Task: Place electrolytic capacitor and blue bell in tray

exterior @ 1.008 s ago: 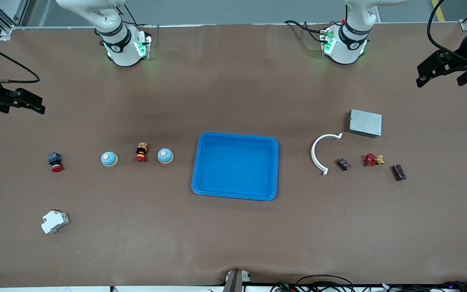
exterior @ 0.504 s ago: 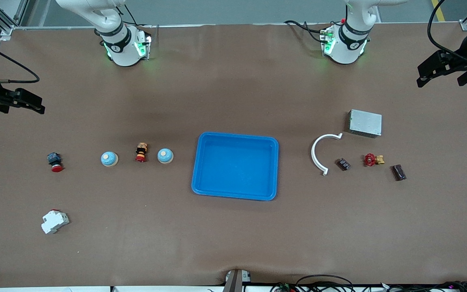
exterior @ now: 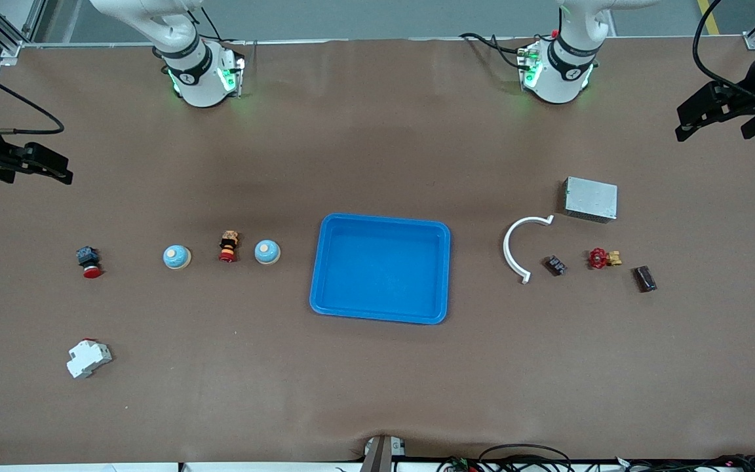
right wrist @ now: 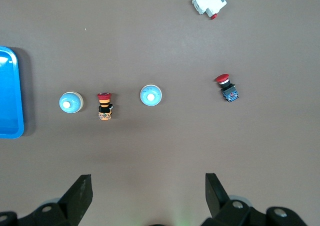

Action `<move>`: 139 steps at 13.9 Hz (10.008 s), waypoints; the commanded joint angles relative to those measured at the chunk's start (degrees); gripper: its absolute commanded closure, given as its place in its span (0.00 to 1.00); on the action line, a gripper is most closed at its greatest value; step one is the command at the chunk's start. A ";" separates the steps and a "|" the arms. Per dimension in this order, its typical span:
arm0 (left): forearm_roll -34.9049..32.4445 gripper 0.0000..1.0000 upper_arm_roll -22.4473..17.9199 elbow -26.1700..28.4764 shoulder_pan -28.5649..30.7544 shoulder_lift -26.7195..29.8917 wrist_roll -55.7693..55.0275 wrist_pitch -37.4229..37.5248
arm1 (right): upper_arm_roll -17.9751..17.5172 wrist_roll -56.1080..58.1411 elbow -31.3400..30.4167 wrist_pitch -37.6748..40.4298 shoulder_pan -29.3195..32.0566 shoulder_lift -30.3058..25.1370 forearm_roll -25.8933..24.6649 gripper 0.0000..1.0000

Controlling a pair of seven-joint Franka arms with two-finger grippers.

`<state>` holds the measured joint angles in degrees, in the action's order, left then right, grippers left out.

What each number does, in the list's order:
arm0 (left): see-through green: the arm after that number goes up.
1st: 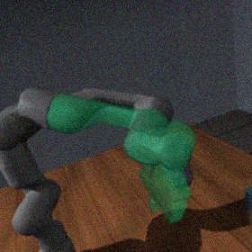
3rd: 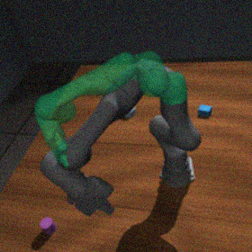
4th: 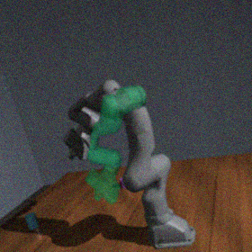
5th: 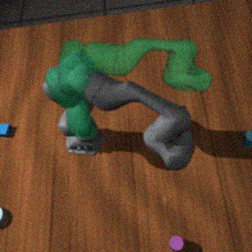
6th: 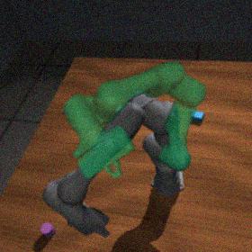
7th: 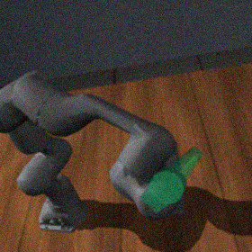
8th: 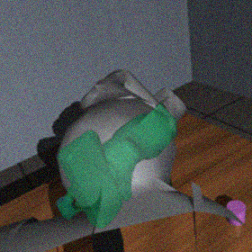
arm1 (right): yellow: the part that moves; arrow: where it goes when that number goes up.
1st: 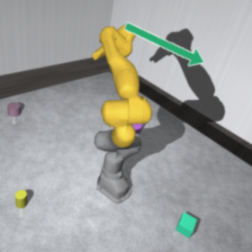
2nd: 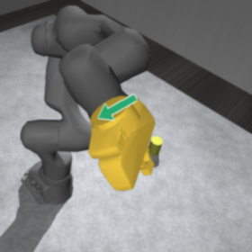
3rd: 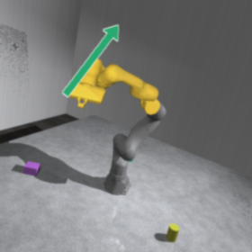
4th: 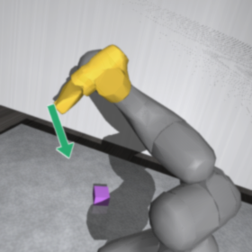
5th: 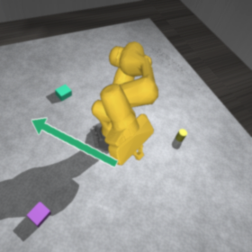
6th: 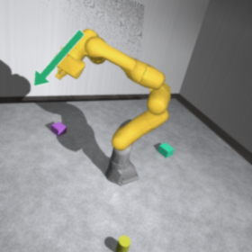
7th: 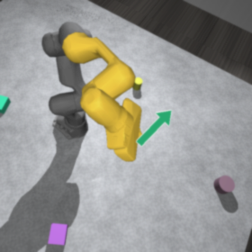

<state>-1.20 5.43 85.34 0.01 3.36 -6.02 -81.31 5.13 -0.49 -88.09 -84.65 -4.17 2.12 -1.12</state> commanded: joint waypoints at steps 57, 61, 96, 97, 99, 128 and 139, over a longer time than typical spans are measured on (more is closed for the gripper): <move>-5.67 1.00 9.77 27.96 16.60 -21.55 -1.96 -52.82 | 0.14 -24.82 -29.78 -52.19 -24.48 20.02 5.86 0.00; -5.31 1.00 15.92 22.44 15.20 -23.30 -13.80 -47.38 | 0.14 -24.82 -29.51 -57.63 -24.39 23.09 5.95 0.00; -10.49 0.00 14.61 5.54 -20.32 -47.30 -80.46 -45.52 | 0.05 -24.12 -29.33 -59.57 -24.13 27.59 6.30 0.00; -10.49 0.00 14.61 5.45 -20.23 -46.95 -80.46 -45.52 | 0.05 -24.12 -29.51 -60.19 -24.04 27.67 6.30 0.00; -10.49 0.00 14.61 5.37 -19.53 -45.12 -80.38 -45.34 | 0.05 -24.12 -29.78 -60.63 -24.13 27.94 6.30 0.00; -22.71 0.15 15.49 23.54 10.62 -36.93 -64.02 -50.76 | -0.04 -42.92 -9.48 -42.17 -34.93 28.72 12.37 0.79; -23.41 0.46 16.28 29.10 10.36 -34.64 -65.08 -53.69 | 0.05 -47.76 -1.83 -42.53 -38.19 37.16 12.37 0.78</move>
<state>-23.54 21.26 112.50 9.72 -32.61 -70.33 -134.13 4.64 -47.74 -91.86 -127.61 -42.16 37.97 10.22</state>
